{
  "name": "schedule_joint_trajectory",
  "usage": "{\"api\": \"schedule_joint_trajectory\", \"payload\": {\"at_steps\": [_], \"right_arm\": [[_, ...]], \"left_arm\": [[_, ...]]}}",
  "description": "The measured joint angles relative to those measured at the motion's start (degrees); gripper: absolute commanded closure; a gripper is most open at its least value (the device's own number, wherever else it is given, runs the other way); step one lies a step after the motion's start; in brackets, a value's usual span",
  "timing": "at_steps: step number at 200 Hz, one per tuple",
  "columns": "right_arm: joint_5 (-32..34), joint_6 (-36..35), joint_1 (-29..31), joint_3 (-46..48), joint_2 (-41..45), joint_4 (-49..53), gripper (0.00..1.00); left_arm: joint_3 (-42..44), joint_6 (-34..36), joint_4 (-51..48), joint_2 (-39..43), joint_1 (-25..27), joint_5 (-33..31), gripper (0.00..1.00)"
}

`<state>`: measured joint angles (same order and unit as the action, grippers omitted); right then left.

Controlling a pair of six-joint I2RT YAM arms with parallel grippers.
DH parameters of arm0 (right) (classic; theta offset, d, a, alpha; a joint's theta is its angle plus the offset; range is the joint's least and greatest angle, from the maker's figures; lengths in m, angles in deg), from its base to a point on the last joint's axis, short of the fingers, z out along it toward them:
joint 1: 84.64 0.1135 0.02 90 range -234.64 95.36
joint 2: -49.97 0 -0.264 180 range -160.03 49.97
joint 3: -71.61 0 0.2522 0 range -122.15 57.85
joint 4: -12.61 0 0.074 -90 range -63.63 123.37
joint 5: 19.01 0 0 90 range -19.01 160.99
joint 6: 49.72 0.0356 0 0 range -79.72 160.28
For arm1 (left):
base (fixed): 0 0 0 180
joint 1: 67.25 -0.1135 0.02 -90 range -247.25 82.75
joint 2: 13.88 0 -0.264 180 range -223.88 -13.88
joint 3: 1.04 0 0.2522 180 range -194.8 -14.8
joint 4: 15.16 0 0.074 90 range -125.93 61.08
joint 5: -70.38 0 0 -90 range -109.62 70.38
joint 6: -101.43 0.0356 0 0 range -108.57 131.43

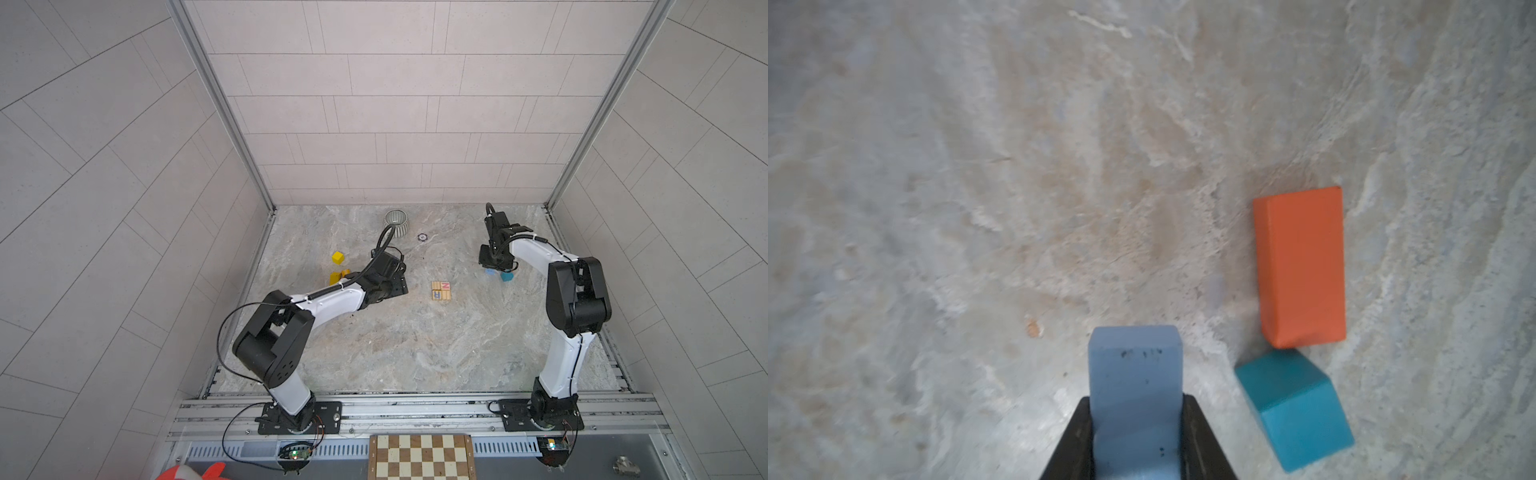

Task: Build the wood block tower
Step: 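Carry the light blue block with the right gripper over the cube square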

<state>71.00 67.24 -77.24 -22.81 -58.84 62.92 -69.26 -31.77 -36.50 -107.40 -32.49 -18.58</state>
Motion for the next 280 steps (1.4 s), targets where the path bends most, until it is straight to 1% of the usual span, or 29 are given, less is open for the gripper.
{"api": "schedule_joint_trajectory", "payload": {"at_steps": [31,81,113,192,280], "right_arm": [[0.22,1.31,5.55,3.23,5.40,0.28,0.83],[0.52,5.31,14.49,7.48,10.40,0.61,0.83],[0.52,8.28,18.47,8.00,12.50,0.70,0.83],[2.80,12.92,23.74,8.81,12.02,-0.74,0.84],[4.59,15.41,26.99,6.56,4.83,-2.19,0.84]], "left_arm": [[0.83,0.15,-2.38,3.63,0.00,-1.03,0.20],[2.71,0.55,-6.97,9.66,0.00,-2.38,0.20],[4.55,0.66,-9.79,12.37,0.00,-2.56,0.20],[7.37,2.45,-13.66,14.95,0.00,-2.75,0.20],[9.99,3.65,-15.13,17.49,-1.90,-3.63,0.20]]}}
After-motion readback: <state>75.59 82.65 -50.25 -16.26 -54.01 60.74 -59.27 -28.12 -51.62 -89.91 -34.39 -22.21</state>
